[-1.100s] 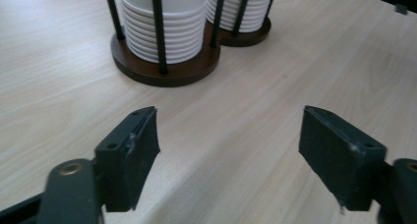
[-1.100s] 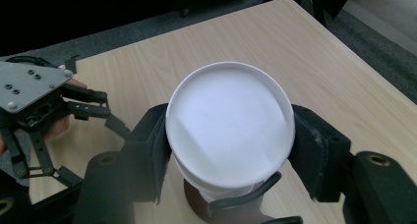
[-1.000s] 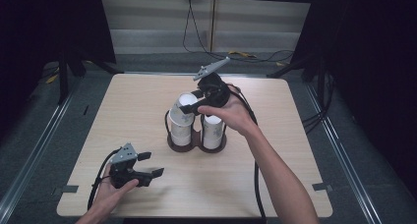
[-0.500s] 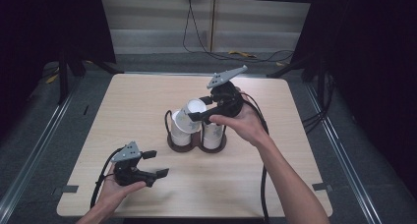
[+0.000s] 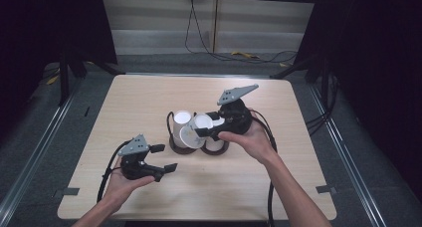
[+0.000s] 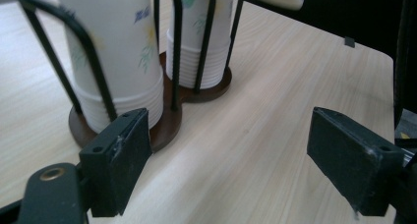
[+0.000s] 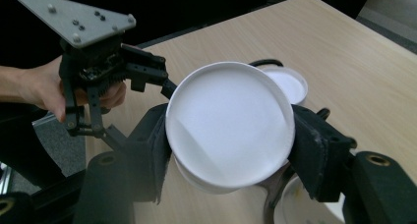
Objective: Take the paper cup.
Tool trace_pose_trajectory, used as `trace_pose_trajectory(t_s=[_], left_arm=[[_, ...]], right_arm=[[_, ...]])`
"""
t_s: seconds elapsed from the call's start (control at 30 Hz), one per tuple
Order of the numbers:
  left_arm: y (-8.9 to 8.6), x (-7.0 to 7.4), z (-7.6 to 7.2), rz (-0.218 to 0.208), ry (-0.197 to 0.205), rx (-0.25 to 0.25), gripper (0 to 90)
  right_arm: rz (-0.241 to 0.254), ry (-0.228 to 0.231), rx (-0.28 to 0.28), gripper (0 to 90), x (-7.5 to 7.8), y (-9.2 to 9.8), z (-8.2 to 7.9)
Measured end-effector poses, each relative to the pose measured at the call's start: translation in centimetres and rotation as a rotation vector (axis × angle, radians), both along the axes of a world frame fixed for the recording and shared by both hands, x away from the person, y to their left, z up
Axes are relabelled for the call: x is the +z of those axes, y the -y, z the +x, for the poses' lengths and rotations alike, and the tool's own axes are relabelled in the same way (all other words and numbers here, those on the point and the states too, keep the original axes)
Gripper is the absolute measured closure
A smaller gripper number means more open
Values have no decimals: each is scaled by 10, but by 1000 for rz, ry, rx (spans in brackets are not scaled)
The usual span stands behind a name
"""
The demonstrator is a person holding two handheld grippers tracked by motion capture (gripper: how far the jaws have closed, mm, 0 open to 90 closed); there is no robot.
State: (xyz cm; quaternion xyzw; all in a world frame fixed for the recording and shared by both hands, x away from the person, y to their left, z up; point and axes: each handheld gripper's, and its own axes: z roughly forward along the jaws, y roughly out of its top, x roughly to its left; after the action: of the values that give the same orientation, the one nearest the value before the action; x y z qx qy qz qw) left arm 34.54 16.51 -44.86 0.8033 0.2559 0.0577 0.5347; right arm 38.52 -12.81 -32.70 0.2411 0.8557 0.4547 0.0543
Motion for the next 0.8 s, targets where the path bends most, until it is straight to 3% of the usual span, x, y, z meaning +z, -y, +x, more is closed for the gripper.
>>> trace_pose_trajectory(t_s=[0.1,0.33,0.43,0.57,0.8], left_arm=[[9,2,3,-9,-25,-9,171],[18,9,4,-15,-14,-28,182],[19,11,1,-31,-9,-35,181],[24,9,-3,-44,1,-59,181],[23,1,-9,-67,-20,-71,180]], right_arm=[[21,-22,-13,382,-14,8,-4],[59,-38,-20,382,-31,16,-11],[99,-52,-29,382,-39,22,-18],[117,-65,-31,382,-47,24,-23],[155,-89,-30,382,-68,27,-28]])
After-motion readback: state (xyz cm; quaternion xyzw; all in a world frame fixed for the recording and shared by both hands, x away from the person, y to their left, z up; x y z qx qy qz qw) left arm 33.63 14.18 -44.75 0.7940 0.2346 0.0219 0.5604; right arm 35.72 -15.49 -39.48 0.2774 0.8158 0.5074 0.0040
